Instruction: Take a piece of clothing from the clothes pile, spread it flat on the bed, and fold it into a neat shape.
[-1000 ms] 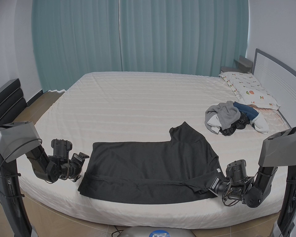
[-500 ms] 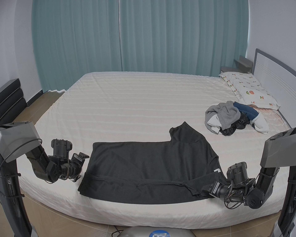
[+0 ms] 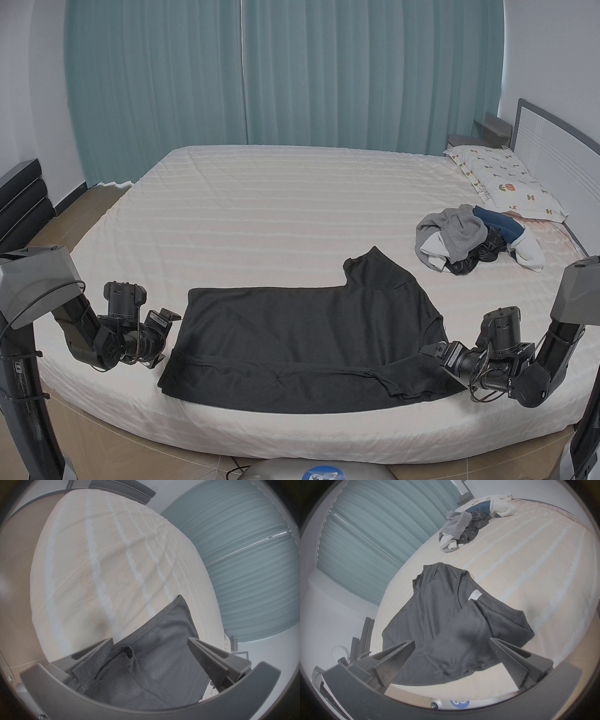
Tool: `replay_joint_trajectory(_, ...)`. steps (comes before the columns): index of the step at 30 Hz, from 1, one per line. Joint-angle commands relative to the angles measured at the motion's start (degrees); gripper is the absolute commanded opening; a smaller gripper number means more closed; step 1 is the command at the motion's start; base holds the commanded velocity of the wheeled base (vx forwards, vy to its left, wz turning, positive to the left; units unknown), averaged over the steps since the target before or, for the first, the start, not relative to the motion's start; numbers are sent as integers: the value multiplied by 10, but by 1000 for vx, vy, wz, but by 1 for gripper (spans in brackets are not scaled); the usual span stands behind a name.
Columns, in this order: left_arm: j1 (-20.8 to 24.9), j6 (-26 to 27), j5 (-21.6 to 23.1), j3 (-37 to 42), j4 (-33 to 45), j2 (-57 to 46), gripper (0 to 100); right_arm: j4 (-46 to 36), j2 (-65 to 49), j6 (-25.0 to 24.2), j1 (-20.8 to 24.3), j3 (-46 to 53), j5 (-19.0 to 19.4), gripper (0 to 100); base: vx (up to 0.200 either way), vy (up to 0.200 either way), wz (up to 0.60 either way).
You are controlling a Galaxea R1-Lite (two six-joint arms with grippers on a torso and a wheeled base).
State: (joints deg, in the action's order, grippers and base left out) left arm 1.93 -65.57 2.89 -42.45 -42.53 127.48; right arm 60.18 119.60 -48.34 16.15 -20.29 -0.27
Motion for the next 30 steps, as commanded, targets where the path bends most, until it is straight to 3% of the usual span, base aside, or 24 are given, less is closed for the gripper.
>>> replay_joint_trajectory(1,0,0,0,0,0,0,100,13,49,0,-31,-30,2,100,0,0,0)
replay_joint_trajectory(6,0,0,0,0,0,0,100,54,102,1,-44,-55,27,100,0,0,0)
replay_joint_trajectory(12,0,0,0,0,0,0,100,97,147,7,-48,-74,29,100,0,0,0)
replay_joint_trajectory(23,0,0,0,0,0,0,100,100,165,8,-66,-105,29,100,0,0,0)
replay_joint_trajectory(24,0,0,0,0,0,0,100,100,165,8,-67,-105,29,0,0,0,0)
replay_joint_trajectory(30,0,0,0,0,0,0,100,100,166,6,-67,-107,29,0,0,0,0)
